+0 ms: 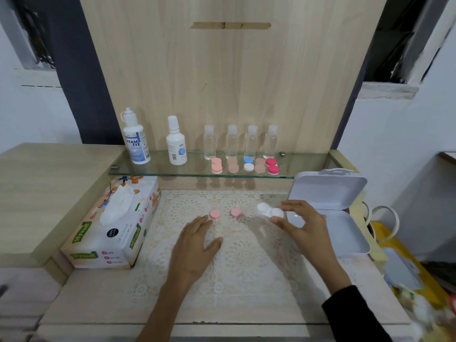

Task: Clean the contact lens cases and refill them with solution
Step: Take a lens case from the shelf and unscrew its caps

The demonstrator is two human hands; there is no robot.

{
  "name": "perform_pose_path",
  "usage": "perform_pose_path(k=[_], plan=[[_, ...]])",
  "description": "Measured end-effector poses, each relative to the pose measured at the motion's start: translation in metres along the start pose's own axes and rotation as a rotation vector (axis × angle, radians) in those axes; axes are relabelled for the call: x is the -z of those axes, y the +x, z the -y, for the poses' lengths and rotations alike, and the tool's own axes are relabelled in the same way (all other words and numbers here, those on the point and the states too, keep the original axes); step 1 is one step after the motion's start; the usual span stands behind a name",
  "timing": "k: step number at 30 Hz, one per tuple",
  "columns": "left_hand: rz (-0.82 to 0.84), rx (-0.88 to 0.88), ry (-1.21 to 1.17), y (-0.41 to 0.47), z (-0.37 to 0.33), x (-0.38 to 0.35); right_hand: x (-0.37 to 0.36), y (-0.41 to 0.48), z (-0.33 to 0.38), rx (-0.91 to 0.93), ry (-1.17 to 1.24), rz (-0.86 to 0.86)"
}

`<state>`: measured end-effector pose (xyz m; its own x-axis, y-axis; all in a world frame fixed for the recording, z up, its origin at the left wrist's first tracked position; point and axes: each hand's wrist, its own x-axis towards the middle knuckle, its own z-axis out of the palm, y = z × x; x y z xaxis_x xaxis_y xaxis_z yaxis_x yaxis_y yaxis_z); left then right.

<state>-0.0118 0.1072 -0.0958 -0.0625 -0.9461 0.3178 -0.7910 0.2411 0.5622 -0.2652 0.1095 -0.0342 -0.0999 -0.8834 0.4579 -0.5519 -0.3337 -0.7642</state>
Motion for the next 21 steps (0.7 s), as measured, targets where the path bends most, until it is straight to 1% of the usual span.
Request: perform_pose_path(k=[2, 5, 7, 11, 13, 16, 21], plan=[[-0.014, 0.003, -0.011, 0.001, 0.000, -0.001, 0.018, 0.000, -0.010, -0.024, -0.022, -0.067], [-0.015, 0.009, -0.026, 0.001, 0.001, -0.001, 0.041, -0.001, -0.027, -0.114, -0.063, -0.146], [-0.018, 0.011, -0.035, 0.001, 0.002, -0.002, 0.052, -0.002, -0.037, -0.153, -0.115, -0.152], [-0.009, 0.030, -0.043, 0.001, 0.002, -0.001, 0.060, -0.005, -0.048, -0.145, -0.238, -0.146], [-0.007, 0.031, -0.044, 0.001, 0.002, -0.001, 0.060, -0.007, -0.050, -0.100, -0.283, -0.127], [-0.014, 0.023, -0.039, 0.001, 0.001, -0.001, 0.060, -0.007, -0.054, 0.029, -0.390, -0.108], [-0.012, 0.024, -0.031, 0.001, 0.002, -0.002, 0.056, -0.009, -0.056, 0.156, -0.505, -0.171]])
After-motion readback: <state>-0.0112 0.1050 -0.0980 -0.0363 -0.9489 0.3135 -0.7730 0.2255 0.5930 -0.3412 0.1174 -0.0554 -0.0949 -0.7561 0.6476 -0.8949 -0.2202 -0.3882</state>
